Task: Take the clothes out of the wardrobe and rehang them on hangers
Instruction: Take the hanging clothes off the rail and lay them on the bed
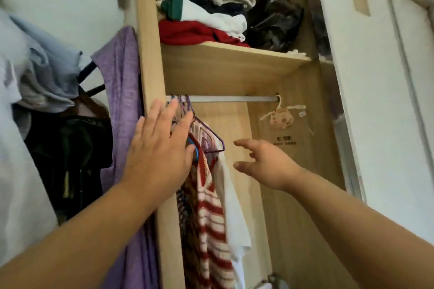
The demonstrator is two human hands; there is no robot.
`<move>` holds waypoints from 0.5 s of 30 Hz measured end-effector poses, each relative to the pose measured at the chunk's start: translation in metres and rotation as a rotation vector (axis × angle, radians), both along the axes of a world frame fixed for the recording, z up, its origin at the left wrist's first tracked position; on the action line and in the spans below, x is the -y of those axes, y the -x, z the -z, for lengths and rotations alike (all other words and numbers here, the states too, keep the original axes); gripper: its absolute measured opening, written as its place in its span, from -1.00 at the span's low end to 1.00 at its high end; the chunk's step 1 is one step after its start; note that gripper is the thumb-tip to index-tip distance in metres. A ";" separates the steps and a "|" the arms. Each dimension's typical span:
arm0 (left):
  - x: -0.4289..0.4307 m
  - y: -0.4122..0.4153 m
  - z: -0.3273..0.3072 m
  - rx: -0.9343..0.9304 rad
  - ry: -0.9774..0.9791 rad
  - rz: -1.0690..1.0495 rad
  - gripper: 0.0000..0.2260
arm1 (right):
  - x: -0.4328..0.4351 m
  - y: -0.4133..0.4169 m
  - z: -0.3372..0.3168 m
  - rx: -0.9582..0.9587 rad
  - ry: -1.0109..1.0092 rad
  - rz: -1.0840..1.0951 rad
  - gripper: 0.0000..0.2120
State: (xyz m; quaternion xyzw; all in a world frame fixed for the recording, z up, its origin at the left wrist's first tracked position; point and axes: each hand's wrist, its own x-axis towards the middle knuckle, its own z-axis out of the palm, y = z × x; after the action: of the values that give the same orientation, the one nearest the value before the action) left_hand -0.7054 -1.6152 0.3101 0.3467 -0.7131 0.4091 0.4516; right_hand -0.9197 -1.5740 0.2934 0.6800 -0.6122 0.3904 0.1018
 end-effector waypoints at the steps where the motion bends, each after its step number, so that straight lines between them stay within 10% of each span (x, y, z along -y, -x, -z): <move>1: 0.003 0.001 -0.008 -0.020 0.002 -0.036 -0.43 | 0.011 0.002 -0.008 0.061 -0.018 -0.065 -0.45; 15: 0.013 0.022 -0.050 -0.075 0.132 -0.323 -0.45 | 0.170 0.017 -0.072 0.428 -0.050 -0.306 -0.62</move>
State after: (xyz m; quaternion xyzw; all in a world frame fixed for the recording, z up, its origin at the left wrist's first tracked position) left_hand -0.7274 -1.6279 0.3600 0.4411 -0.6024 0.5091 0.4282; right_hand -0.9366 -1.7444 0.3650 0.6690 -0.5194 0.5207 -0.1071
